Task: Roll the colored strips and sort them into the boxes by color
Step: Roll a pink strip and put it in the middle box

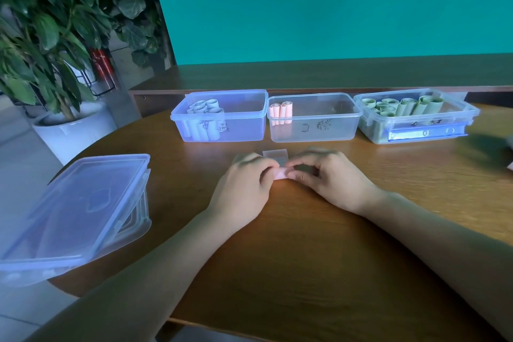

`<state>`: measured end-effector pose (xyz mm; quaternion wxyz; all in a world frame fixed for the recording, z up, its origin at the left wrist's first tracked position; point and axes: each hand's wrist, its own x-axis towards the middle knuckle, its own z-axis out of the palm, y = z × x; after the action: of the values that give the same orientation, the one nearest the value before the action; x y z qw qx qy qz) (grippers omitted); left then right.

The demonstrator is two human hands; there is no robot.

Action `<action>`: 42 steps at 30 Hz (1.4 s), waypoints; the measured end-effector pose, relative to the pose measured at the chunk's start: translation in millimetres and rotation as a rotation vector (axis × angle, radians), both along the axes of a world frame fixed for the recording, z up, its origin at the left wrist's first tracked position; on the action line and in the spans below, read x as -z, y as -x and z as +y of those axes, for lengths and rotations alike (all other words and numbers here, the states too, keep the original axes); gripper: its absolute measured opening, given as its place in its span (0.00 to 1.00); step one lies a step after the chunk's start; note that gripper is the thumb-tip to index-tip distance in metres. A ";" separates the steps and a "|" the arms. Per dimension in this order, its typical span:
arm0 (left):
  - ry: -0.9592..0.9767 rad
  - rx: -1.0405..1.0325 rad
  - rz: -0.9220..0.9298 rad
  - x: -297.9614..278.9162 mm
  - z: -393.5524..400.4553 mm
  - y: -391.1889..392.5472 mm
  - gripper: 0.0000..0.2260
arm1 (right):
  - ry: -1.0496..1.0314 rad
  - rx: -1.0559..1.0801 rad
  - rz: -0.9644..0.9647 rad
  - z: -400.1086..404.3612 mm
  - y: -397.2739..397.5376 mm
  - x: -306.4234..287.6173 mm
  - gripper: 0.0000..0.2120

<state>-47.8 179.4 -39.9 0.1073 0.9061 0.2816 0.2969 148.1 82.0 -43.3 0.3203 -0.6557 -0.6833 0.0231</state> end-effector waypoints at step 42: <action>0.032 -0.048 0.020 -3.6 40.7 -30.1 0.15 | -0.013 0.137 -0.139 44.8 -7.9 -1.3 0.16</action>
<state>-17.7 220.0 -36.3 0.1117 0.9000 0.3092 0.2860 156.1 126.8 -42.0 0.2772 -0.6990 -0.6575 -0.0487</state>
